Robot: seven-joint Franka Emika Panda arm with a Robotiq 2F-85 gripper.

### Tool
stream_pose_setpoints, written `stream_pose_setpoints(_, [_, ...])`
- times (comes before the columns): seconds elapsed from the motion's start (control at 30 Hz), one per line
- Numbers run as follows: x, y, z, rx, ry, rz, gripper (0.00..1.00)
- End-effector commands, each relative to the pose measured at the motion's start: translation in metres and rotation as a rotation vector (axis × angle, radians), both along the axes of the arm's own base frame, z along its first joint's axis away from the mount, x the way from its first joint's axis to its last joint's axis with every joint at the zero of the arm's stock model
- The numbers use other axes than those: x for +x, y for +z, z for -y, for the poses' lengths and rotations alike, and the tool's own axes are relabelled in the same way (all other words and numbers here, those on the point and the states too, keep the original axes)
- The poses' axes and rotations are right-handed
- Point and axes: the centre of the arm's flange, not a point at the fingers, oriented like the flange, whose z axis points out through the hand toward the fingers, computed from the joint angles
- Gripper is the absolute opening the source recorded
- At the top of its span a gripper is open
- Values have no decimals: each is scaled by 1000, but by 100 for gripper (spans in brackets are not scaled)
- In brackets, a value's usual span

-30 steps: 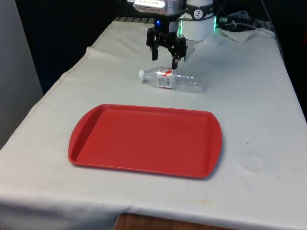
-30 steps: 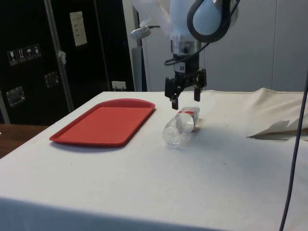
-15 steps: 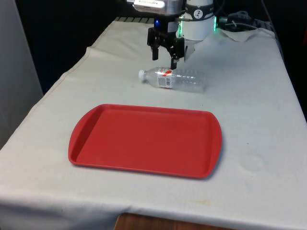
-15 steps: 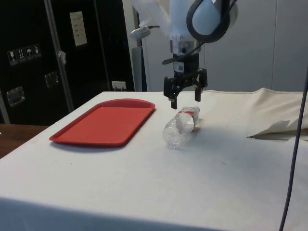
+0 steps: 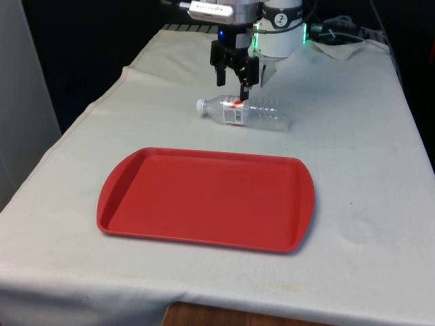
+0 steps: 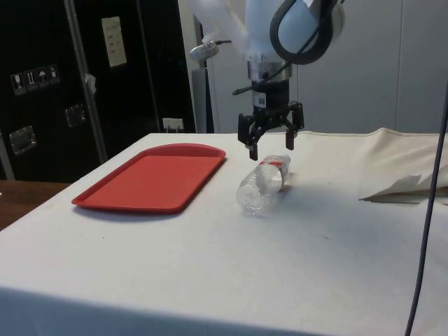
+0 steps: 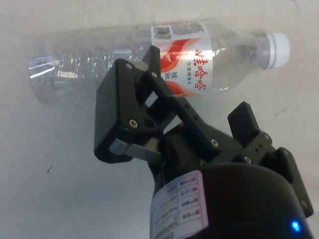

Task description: Place the bottle upright on the tray.

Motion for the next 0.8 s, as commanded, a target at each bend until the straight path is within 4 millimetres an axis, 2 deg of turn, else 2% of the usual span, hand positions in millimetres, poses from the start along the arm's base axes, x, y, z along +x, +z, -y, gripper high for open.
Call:
stream_pose_setpoints(0.0, [-1,-1,0,6,-15,-2,100])
stream_pose_setpoints(0.77, [-2,-3,0,8,-140,-2,100])
